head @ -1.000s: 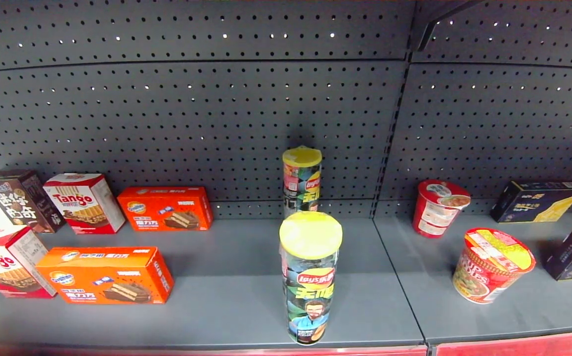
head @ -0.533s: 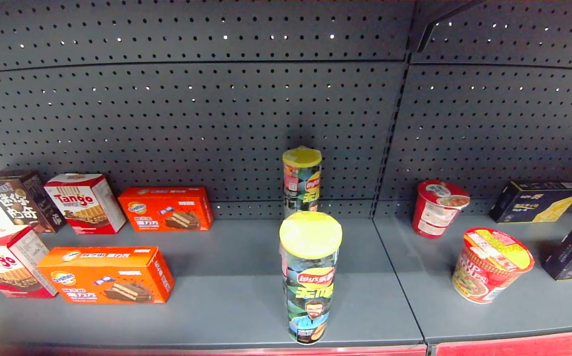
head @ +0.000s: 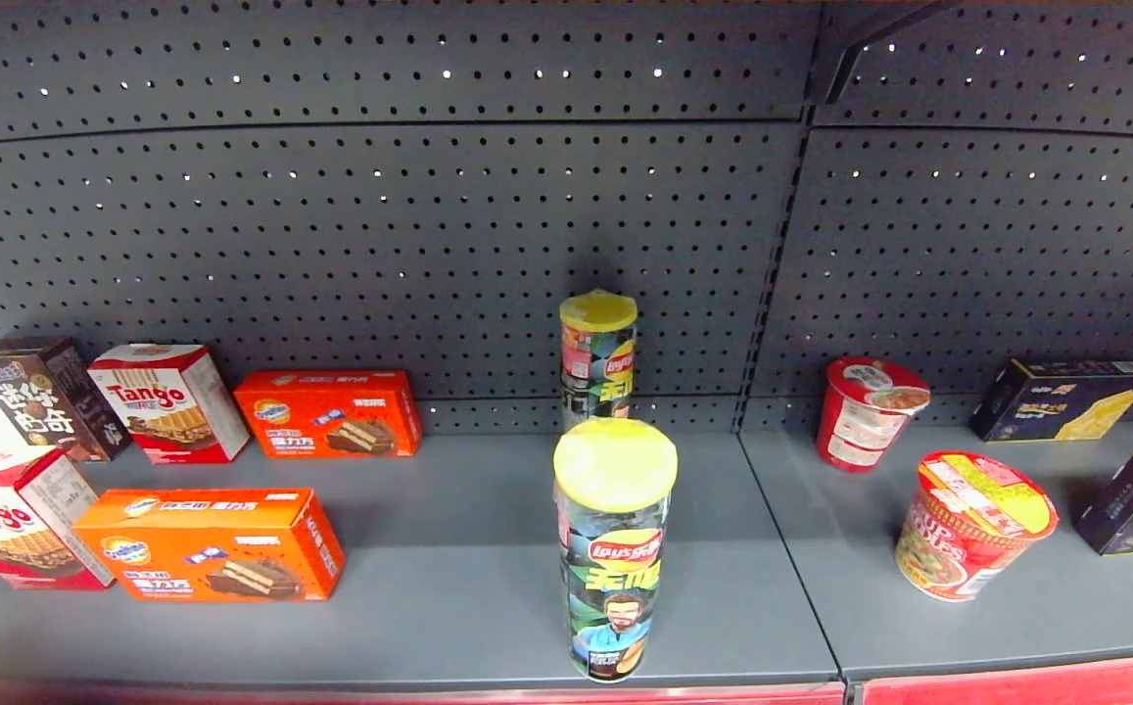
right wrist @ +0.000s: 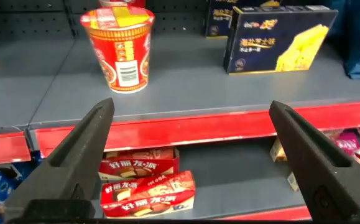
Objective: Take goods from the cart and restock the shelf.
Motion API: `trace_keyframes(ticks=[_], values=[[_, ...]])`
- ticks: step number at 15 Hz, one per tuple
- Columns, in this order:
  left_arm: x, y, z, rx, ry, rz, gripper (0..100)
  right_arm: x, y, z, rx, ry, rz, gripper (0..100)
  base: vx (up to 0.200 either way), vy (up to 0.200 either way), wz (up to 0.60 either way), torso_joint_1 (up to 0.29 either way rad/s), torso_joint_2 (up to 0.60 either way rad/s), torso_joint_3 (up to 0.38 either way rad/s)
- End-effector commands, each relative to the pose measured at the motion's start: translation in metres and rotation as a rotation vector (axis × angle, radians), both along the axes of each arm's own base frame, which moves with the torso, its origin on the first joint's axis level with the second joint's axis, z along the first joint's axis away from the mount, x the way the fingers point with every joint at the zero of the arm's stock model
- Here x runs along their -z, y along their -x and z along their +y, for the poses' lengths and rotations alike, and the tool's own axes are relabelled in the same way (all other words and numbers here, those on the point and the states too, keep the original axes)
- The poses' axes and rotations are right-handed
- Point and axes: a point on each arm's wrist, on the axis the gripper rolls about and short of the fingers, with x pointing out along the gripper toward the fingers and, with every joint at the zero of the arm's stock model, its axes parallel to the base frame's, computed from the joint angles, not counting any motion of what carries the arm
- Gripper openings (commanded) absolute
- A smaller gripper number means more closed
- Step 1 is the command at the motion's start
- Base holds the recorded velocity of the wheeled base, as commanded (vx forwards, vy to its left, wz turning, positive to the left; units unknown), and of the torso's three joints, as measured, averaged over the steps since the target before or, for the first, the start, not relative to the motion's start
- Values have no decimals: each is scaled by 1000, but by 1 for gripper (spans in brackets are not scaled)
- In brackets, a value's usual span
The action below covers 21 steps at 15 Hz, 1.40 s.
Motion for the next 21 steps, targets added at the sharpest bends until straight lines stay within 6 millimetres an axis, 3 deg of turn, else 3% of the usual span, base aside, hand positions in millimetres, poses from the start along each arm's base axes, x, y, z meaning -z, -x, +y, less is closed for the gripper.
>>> trace_keyframes(ticks=[1,21], values=[[1,0,0,-2,1,2,100,1,1,0,0,4,-9,100,0,0,0,0,0,0],[3,5,0,76,-9,-59,100,1,1,0,-10,27,-7,100,0,0,30,0,0,0]])
